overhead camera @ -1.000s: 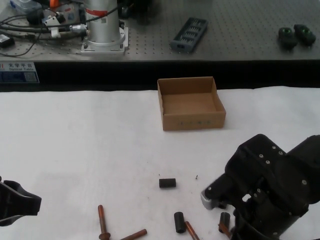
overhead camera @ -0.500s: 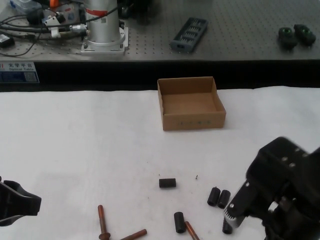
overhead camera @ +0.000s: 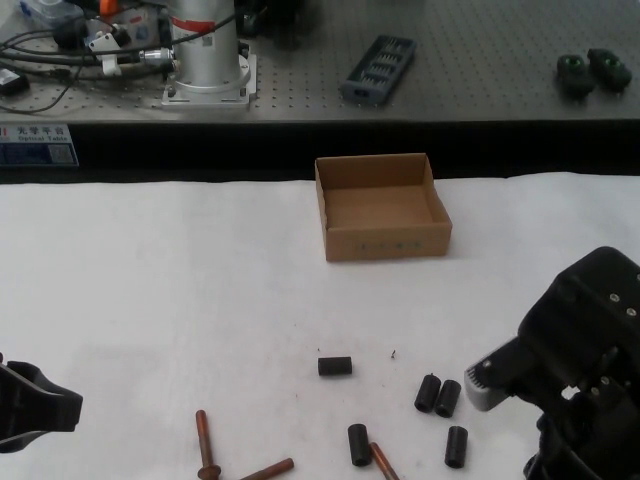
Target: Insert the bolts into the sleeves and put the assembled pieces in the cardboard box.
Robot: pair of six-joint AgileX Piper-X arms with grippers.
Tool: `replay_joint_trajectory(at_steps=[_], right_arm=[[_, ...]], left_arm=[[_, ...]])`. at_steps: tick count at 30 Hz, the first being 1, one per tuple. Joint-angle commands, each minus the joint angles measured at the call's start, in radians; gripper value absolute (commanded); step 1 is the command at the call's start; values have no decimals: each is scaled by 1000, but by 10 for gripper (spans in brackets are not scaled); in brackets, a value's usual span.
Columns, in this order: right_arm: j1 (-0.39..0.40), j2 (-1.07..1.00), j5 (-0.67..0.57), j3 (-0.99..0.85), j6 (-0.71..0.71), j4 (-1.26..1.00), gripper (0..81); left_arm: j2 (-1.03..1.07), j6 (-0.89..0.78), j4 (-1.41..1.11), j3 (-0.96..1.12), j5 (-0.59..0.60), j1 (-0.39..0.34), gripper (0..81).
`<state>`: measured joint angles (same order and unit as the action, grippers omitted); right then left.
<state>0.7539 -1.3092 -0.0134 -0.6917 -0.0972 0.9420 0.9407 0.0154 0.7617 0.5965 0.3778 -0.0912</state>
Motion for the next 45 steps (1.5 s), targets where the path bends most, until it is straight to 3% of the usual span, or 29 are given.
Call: replay_joint_trajectory(at_steps=[1, 10, 35, 45], right_arm=[[-6, 13, -27, -3, -112, 19, 78], [-6, 13, -84, 7, -262, 43, 40], [-6, -97, -86, 120, -246, -122, 40], [-53, -104, 7, 120, -238, -129, 40]], left_arm=[[3, -5, 1, 6, 1, -1, 231], [3, -5, 1, 6, 1, -1, 231], [3, -9, 1, 6, 1, -1, 231], [3, -8, 3, 6, 1, -1, 231]])
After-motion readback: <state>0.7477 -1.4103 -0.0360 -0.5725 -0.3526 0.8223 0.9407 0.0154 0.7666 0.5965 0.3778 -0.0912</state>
